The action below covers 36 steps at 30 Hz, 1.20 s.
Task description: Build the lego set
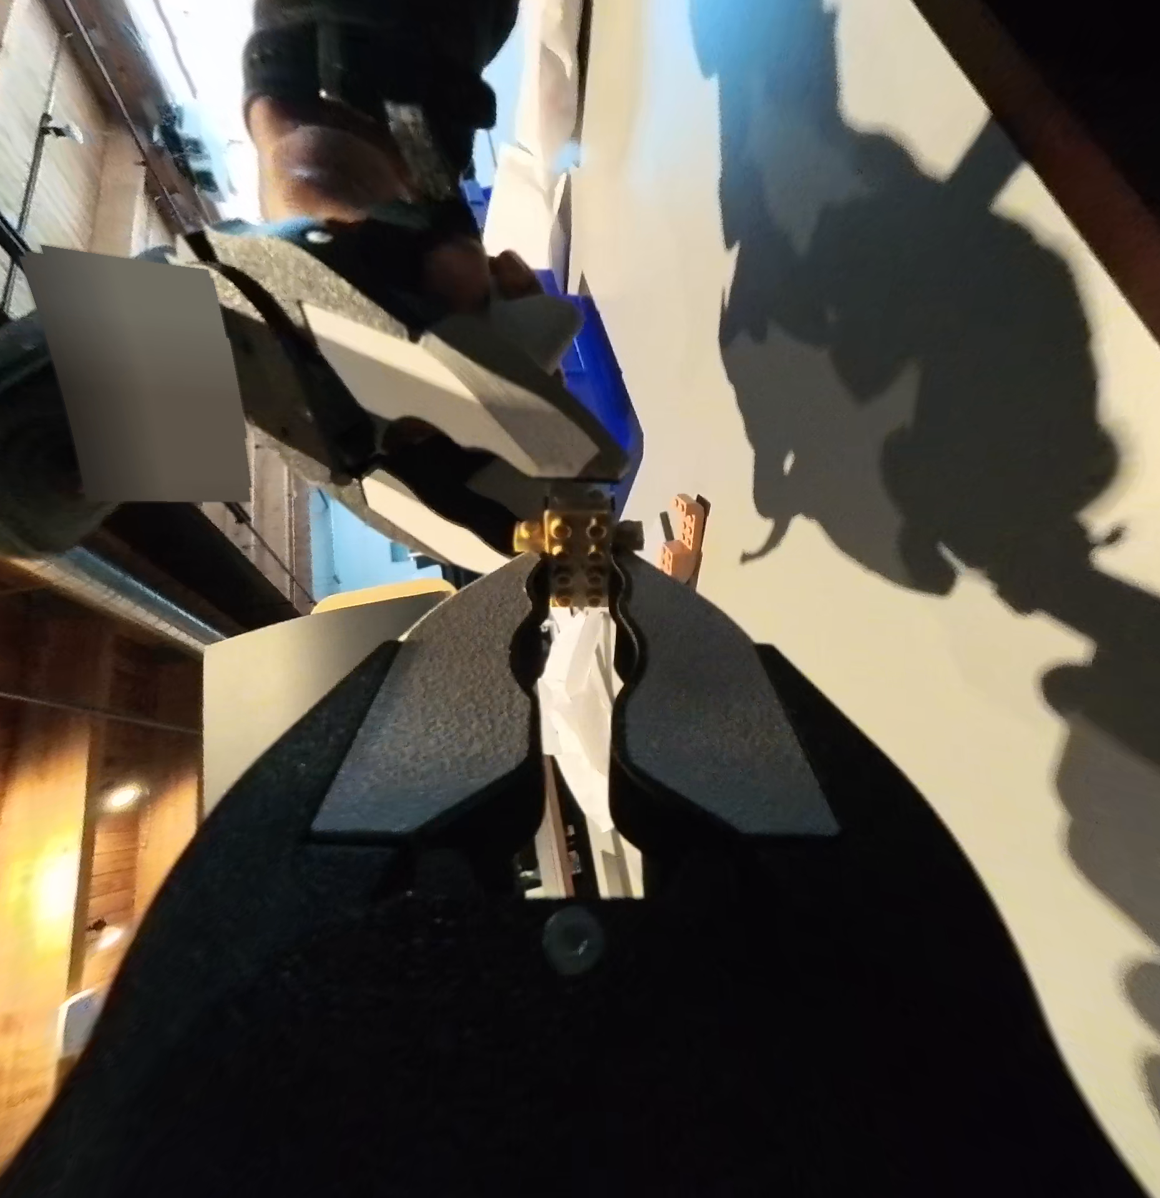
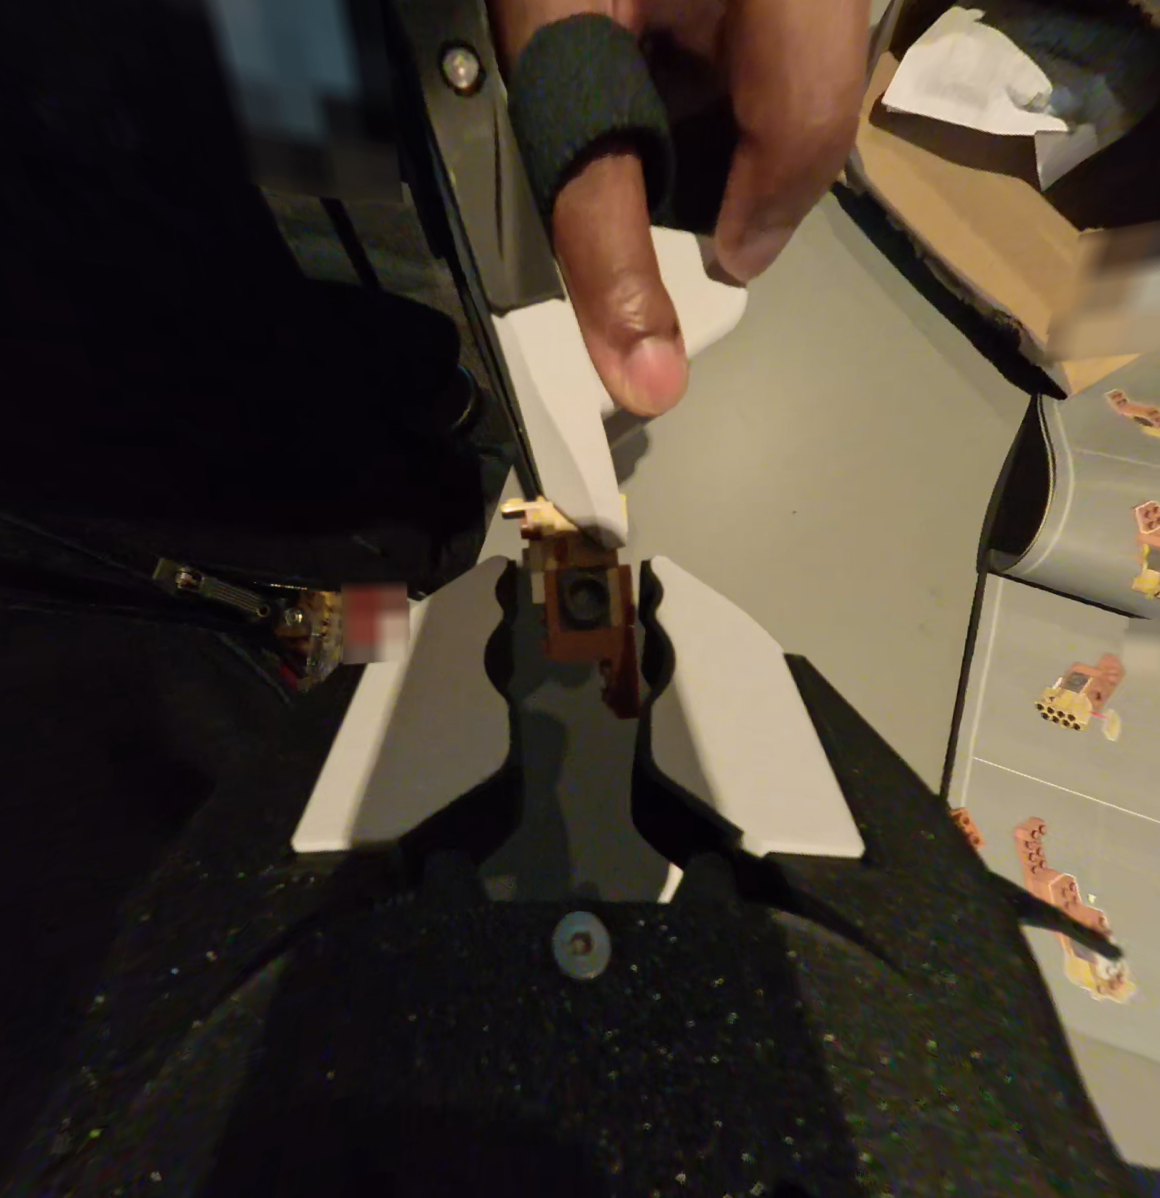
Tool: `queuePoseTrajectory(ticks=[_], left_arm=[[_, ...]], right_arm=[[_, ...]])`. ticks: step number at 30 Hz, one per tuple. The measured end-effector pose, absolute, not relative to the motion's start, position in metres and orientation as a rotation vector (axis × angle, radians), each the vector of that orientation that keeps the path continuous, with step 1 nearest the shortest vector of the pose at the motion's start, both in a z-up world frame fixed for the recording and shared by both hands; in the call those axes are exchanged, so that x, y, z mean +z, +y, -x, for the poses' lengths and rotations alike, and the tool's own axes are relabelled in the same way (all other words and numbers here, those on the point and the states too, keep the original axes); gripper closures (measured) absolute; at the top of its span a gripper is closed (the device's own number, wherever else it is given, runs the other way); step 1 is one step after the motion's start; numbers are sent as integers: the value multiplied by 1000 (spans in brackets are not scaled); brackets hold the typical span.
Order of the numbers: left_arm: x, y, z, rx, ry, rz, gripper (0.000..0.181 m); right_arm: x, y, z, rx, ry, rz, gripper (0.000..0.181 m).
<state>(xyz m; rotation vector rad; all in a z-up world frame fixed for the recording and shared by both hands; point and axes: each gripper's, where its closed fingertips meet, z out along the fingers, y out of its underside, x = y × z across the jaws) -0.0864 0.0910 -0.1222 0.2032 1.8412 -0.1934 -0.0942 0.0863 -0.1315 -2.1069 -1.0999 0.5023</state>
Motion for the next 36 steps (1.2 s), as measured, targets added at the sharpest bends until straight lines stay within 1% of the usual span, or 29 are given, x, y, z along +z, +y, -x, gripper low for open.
queuePoseTrajectory(ticks=[2,7,23,24,32,36], left_arm=[[-123,90,87,-185,1850,-213,165],[-123,88,88,-177,1860,-229,165],[-127,81,91,-200,1891,-251,165],[-127,81,91,-204,1893,-248,165],[-128,89,86,-361,1887,-99,164],[-131,95,87,-345,1878,-94,164]], right_arm=[[-132,87,95,491,-1107,2110,149],[-133,85,97,499,-1149,2102,150],[-139,78,100,554,-1238,2082,152],[-139,78,100,554,-1238,2080,150],[-136,85,94,650,-1051,2083,149],[-137,84,88,689,-981,2092,146]])
